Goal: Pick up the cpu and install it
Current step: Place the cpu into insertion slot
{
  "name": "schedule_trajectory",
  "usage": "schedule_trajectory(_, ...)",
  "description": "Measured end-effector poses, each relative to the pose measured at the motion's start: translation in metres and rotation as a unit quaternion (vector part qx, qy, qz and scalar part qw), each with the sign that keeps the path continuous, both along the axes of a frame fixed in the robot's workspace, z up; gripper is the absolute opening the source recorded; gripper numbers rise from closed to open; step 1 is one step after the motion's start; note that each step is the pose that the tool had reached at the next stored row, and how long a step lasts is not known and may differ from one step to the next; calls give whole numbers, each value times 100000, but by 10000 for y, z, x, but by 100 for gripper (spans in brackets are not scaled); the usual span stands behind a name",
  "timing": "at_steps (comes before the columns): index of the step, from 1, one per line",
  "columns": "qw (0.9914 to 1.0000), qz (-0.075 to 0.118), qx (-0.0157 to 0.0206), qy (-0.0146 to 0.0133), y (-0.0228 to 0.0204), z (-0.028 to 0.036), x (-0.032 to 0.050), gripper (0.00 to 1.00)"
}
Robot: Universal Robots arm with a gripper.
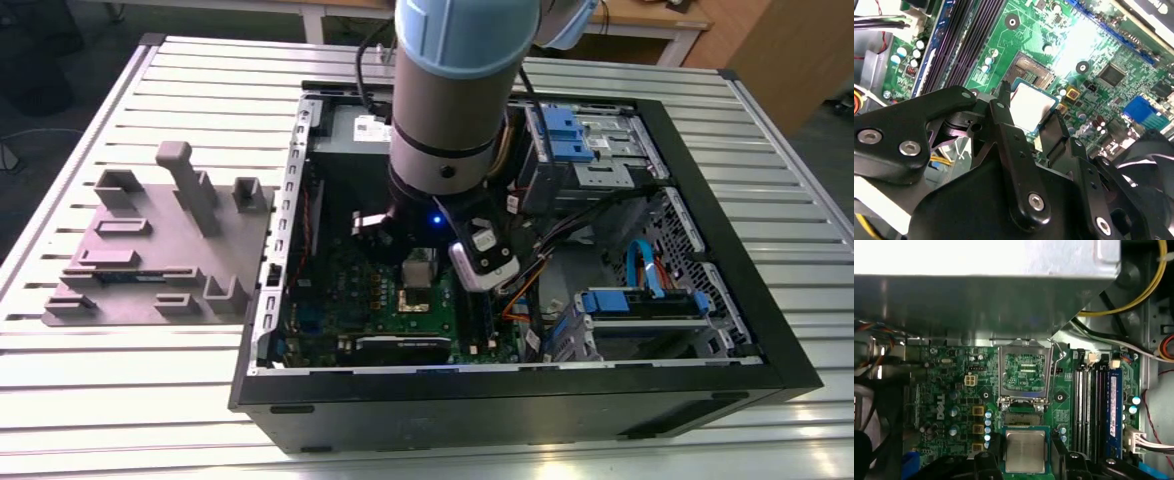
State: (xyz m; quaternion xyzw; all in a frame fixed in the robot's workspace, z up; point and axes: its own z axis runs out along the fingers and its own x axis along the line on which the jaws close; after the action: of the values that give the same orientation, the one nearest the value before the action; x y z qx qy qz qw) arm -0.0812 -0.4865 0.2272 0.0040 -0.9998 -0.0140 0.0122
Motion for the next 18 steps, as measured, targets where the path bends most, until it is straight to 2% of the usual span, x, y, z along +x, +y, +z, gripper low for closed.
schedule_trajectory(7,99995,-1007,-23,-2,-12,-128,0,47)
schedule_trajectory(10,99995,-1006,-6,-8,-30,-184,-1,47)
schedule_trajectory(18,99999,-356,-11,-3,-35,-322,-3,47)
